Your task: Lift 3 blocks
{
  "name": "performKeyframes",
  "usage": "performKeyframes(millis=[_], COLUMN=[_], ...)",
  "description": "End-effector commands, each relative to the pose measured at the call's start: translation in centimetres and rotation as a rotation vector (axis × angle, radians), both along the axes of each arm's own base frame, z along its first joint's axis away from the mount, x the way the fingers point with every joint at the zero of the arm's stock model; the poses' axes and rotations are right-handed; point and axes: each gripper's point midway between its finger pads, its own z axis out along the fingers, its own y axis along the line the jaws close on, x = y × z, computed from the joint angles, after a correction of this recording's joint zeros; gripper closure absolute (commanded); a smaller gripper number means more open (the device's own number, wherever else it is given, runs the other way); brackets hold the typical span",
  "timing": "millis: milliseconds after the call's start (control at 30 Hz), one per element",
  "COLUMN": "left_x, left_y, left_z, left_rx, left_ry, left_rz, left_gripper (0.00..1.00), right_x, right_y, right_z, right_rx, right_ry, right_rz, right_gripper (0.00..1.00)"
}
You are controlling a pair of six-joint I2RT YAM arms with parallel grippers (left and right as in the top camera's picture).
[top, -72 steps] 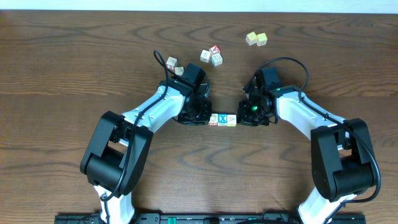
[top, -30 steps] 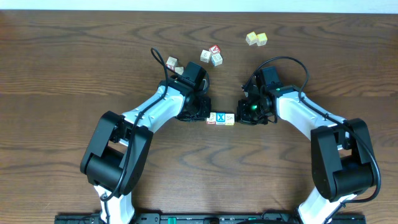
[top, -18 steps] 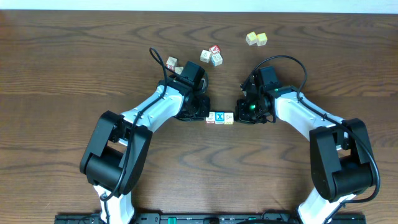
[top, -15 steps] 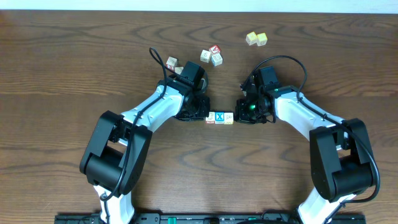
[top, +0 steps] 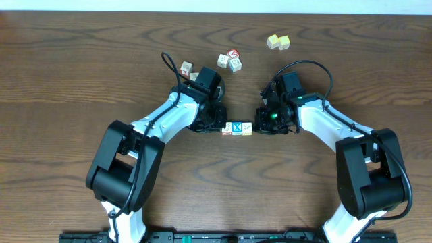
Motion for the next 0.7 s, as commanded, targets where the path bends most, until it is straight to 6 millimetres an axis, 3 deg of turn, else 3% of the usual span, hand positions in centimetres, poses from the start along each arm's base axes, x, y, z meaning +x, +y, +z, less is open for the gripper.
performKeyframes(millis=[0, 367, 667], left_x=[-0.7, -0.9, -0.8], left_y=[-1.6, -1.9, -2.0], left_z=[2.2, 2.6, 3.9], left_rx=[-0.086, -0.110, -0.126], left_ry=[-0.009, -0.001, -0.032], left_rz=[-0.033, -0.040, -0.042], left_gripper=[0.93, 0.93, 0.93], right_x=[0.3, 0.4, 0.6], right_y=[2.6, 3.1, 3.5], right_z=[3.0, 3.6, 5.7], right_rx=[0.134, 0.164, 0.196], right_ry=[-0.042, -0.043, -0.080], right_rz=[0.058, 0.067, 0.077], right_gripper=[0.99, 0.99, 0.99])
